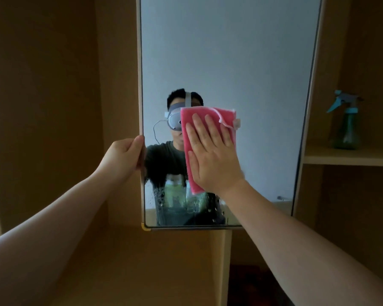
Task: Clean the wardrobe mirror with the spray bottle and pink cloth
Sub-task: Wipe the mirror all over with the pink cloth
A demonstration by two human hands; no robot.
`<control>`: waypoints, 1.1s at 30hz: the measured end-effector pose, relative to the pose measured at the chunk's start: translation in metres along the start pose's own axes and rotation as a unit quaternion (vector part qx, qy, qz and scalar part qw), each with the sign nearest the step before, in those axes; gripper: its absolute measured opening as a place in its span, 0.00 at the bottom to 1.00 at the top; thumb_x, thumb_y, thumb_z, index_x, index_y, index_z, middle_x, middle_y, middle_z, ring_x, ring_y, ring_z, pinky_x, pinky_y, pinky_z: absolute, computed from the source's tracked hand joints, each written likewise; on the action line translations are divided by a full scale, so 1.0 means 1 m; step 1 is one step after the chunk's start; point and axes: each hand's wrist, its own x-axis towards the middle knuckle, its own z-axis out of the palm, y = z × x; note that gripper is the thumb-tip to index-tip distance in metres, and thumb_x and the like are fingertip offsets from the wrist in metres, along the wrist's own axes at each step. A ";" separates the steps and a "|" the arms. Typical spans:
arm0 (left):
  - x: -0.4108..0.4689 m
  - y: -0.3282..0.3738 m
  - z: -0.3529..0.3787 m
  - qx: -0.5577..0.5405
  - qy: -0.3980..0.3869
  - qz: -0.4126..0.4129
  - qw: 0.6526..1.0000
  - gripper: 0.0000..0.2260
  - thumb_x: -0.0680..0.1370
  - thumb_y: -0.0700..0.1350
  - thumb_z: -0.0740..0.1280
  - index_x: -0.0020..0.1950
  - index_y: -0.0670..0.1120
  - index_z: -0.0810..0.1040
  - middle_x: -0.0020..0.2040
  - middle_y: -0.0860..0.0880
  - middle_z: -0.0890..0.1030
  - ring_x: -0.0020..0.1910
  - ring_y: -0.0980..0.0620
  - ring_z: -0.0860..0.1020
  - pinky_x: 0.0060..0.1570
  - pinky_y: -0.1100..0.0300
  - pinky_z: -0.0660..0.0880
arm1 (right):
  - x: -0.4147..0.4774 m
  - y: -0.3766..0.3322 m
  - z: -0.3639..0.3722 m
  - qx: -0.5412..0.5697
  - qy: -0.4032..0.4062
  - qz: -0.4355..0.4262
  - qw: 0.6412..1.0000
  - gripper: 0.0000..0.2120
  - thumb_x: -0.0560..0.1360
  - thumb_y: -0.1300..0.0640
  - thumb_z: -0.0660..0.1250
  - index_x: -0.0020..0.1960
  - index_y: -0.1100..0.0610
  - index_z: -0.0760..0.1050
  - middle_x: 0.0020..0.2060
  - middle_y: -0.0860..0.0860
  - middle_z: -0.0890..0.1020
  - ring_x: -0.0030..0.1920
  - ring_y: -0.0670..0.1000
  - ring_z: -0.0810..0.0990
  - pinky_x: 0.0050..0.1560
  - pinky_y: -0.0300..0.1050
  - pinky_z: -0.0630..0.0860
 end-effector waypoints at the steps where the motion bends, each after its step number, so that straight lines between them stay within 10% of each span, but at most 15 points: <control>1: 0.000 -0.001 0.000 0.000 0.001 0.000 1.000 0.28 0.80 0.59 0.56 0.44 0.35 0.78 0.41 0.33 0.80 0.34 0.45 0.76 0.43 0.45 0.79 | -0.002 0.003 0.000 -0.001 -0.001 0.002 1.000 0.26 0.82 0.50 0.47 0.77 0.59 0.58 0.76 0.57 0.60 0.78 0.57 0.52 0.77 0.57 0.46; 12: -0.002 0.001 0.005 0.012 0.019 0.022 1.000 0.26 0.82 0.56 0.54 0.42 0.36 0.78 0.40 0.33 0.80 0.42 0.32 0.79 0.47 0.40 0.78 | -0.028 0.045 -0.007 -0.005 -0.020 0.029 0.999 0.26 0.82 0.49 0.47 0.77 0.58 0.54 0.76 0.57 0.59 0.77 0.59 0.53 0.77 0.58 0.46; 33: -0.002 -0.006 0.003 -0.022 0.017 0.001 1.000 0.24 0.81 0.57 0.57 0.43 0.37 0.79 0.42 0.36 0.82 0.43 0.37 0.81 0.48 0.43 0.79 | -0.088 0.121 -0.010 -0.028 -0.025 0.136 0.990 0.27 0.83 0.47 0.42 0.79 0.55 0.43 0.77 0.54 0.50 0.78 0.57 0.48 0.77 0.57 0.46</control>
